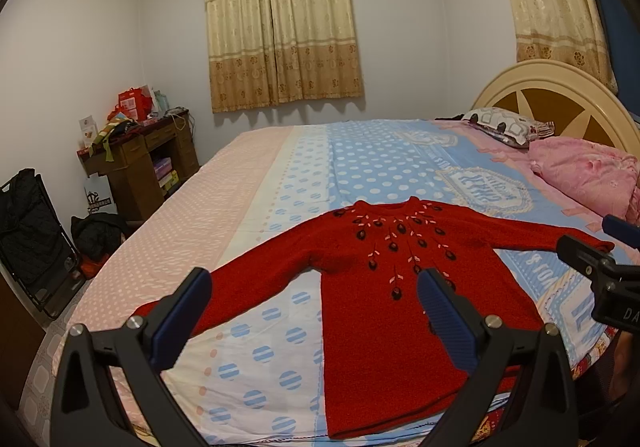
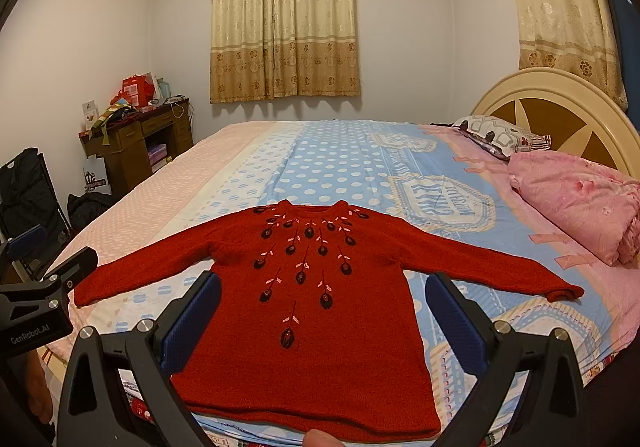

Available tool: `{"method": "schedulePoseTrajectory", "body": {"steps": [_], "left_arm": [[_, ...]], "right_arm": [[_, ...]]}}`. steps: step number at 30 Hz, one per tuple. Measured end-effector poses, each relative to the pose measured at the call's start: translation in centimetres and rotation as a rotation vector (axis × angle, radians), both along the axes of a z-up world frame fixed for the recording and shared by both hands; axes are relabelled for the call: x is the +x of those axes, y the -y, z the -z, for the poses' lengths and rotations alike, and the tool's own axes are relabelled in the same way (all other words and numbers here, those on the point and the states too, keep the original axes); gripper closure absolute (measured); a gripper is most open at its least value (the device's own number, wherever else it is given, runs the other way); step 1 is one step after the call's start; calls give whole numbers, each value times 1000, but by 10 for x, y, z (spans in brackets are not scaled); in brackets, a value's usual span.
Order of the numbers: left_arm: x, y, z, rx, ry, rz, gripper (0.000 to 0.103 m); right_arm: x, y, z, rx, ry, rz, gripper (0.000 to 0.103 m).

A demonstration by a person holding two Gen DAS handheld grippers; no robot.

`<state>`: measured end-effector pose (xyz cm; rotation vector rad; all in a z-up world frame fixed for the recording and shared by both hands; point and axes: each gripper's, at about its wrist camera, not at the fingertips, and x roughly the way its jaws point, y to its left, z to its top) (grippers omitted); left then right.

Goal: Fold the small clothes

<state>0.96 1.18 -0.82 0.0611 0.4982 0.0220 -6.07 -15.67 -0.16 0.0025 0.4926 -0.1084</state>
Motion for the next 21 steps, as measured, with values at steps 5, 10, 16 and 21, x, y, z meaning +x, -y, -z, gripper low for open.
{"method": "schedulePoseTrajectory", "body": {"steps": [5, 10, 16, 21], "left_arm": [[0, 0, 1, 0, 0, 0, 0], [0, 0, 1, 1, 1, 0, 0], [0, 0, 1, 2, 1, 0, 0], [0, 0, 1, 1, 0, 1, 0]], "right_arm": [[0, 0, 1, 0, -1, 2, 1], [1, 0, 1, -1, -3, 2, 1], [1, 0, 1, 1, -3, 2, 1], [1, 0, 1, 1, -3, 2, 1]]}}
